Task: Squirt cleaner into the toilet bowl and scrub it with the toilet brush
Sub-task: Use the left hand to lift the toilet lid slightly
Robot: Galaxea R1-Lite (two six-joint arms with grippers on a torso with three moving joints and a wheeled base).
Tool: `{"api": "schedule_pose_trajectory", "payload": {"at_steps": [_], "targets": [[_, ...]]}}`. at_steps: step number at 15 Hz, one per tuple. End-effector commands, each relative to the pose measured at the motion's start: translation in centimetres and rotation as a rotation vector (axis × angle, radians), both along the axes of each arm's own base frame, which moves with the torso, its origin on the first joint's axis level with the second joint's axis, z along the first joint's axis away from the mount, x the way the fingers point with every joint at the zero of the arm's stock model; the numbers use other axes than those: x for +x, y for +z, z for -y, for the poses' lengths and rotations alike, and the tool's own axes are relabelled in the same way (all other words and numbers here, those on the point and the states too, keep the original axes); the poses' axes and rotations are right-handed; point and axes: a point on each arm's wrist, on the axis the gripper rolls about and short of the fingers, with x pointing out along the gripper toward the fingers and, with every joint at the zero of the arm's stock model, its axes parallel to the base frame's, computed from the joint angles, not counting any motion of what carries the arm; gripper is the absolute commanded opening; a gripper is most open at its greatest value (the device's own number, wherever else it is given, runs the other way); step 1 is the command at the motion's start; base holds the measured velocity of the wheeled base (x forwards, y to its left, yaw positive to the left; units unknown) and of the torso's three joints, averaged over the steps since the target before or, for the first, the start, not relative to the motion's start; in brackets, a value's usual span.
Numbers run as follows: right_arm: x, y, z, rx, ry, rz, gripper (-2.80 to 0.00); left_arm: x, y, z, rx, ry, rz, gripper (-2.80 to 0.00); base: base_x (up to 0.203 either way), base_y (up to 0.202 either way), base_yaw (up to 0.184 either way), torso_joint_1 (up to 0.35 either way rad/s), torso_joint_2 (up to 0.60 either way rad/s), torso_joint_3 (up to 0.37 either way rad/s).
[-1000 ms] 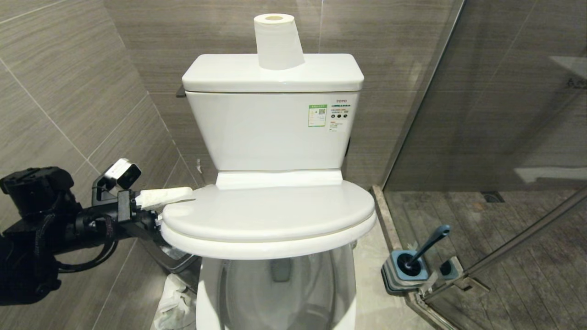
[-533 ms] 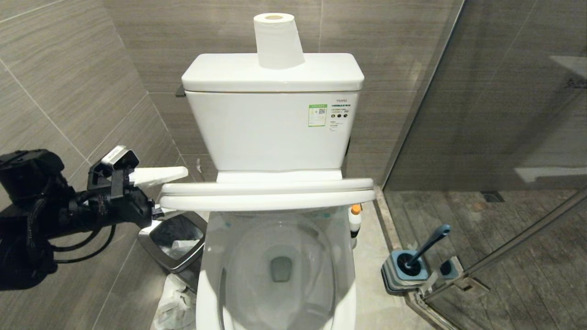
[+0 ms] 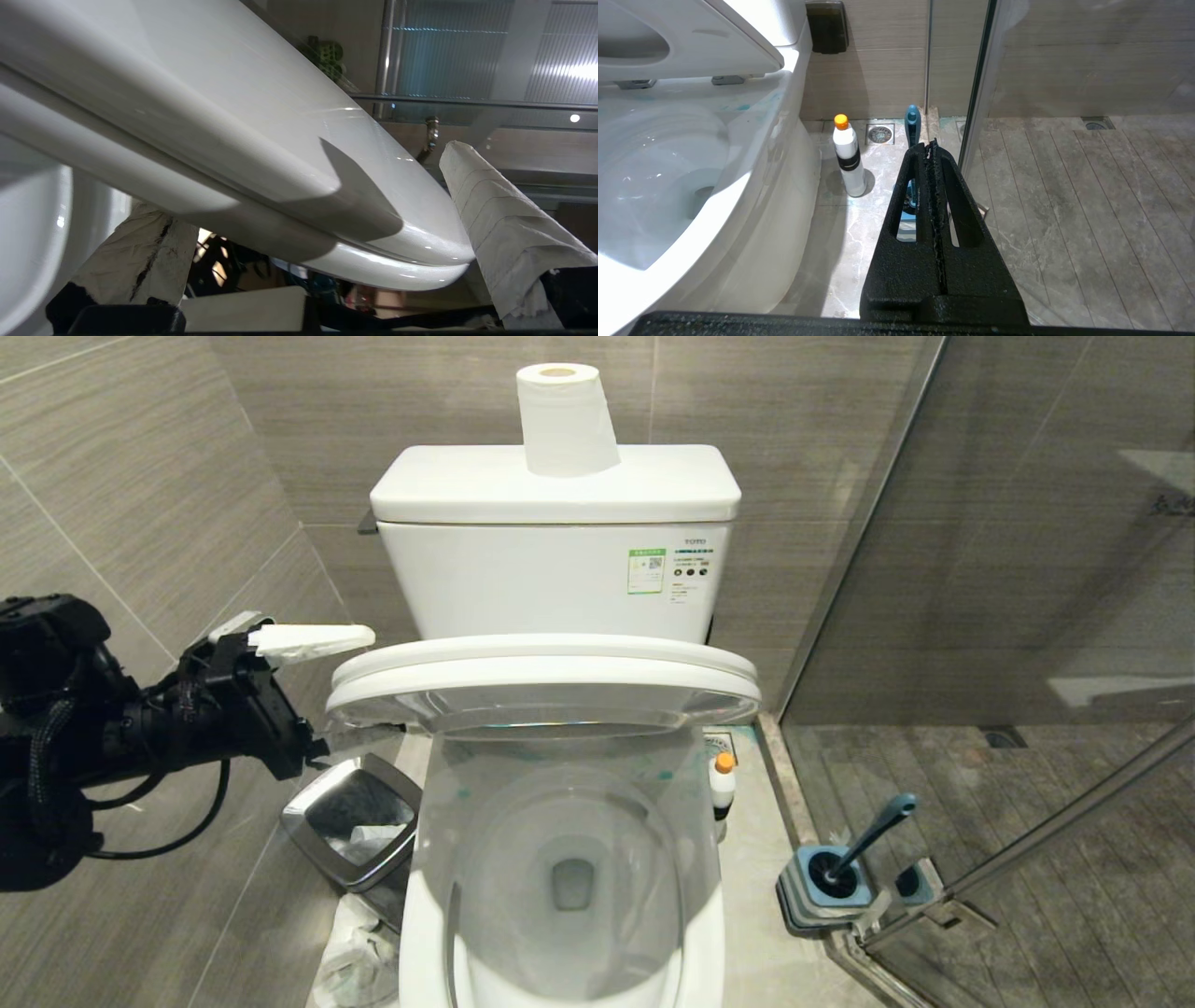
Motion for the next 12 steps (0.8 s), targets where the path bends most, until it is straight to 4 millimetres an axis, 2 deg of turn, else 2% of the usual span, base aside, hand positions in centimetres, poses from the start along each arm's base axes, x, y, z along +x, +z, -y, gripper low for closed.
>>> {"api": "schedule_pose_trajectory", "payload": {"at_steps": [1, 8, 12], "targets": [[0.2, -0.7, 0.0, 0.001, 0.000, -0.024, -2.80, -0.5, 0.6, 0.3, -0.013, -0.053, -0.039, 0.00, 0.000, 0.000, 0.000, 0.000, 0.00, 0.000], [0.2, -0.7, 0.0, -0.001, 0.000, -0.024, -2.80, -1.0, 1.8, 0.3, -0.056, -0.105, -0.187, 0.00, 0.000, 0.000, 0.000, 0.000, 0.00, 0.000], [0.2, -0.7, 0.0, 0.000, 0.000, -0.025, -2.80, -0.4, 4.6, 0.3, -0.097, -0.132, -0.298, 0.00, 0.000, 0.000, 0.000, 0.000, 0.00, 0.000]]}}
